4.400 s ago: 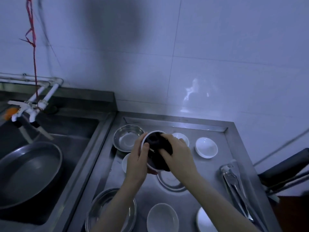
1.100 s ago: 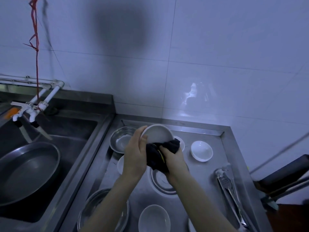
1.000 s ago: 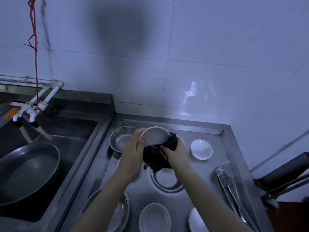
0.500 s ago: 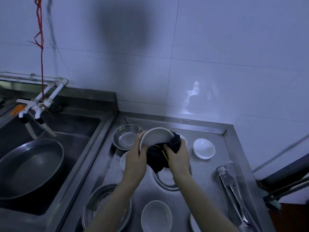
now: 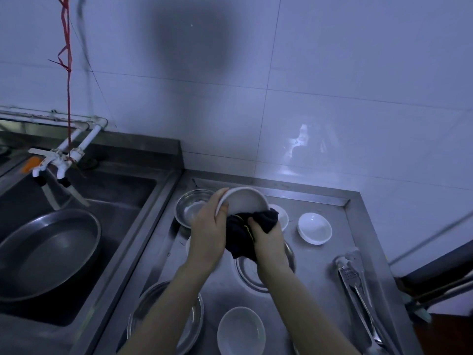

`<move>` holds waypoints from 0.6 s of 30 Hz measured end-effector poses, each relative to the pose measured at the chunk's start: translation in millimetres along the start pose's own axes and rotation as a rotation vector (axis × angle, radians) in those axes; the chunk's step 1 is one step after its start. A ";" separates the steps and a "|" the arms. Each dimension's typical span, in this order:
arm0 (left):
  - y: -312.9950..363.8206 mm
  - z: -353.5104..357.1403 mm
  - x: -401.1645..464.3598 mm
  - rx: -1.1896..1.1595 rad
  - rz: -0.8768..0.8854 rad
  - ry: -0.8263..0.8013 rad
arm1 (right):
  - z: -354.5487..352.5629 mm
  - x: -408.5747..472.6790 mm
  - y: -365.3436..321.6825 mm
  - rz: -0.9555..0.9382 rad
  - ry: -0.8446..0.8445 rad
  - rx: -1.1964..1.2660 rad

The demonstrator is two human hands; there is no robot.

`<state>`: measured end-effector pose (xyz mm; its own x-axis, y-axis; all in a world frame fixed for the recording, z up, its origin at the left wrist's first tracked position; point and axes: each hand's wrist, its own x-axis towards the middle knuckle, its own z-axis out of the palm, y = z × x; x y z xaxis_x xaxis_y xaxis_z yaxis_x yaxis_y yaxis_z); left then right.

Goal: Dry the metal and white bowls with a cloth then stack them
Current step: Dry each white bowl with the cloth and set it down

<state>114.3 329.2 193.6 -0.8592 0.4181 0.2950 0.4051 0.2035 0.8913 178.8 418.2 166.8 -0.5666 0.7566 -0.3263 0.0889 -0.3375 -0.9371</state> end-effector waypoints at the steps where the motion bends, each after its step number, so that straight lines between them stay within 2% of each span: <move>1: -1.5 -4.0 1.0 0.010 0.007 -0.068 | -4.8 1.8 -3.1 -0.064 -0.002 -0.124; 2: -4.6 -9.5 2.8 0.036 0.014 -0.156 | -12.7 5.3 -5.4 -0.171 -0.027 -0.278; 6: -22.1 -19.6 21.8 0.277 0.028 -0.496 | -27.6 17.6 -21.4 -0.617 -0.303 -0.819; 8: -25.0 -17.4 19.7 0.262 -0.014 -0.445 | -26.3 20.1 -22.4 -0.689 -0.257 -0.860; 10: -24.7 -12.2 5.1 0.086 -0.106 -0.259 | -23.9 17.3 -19.1 -0.598 -0.087 -0.665; 13: -26.3 5.2 -18.1 -0.175 -0.264 -0.098 | -19.0 7.7 -8.6 -0.279 0.055 -0.295; 15: -30.0 10.9 -23.7 -0.092 -0.243 -0.080 | -18.9 4.4 -0.3 -0.205 0.041 -0.280; 18: -31.4 1.1 -14.8 0.052 -0.084 -0.208 | -24.9 7.7 -7.5 -0.347 -0.049 -0.476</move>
<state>114.6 317.5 160.8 -0.8102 0.5697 0.1382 0.3549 0.2890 0.8891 194.1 440.5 168.2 -0.6643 0.7475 0.0045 0.2431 0.2218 -0.9443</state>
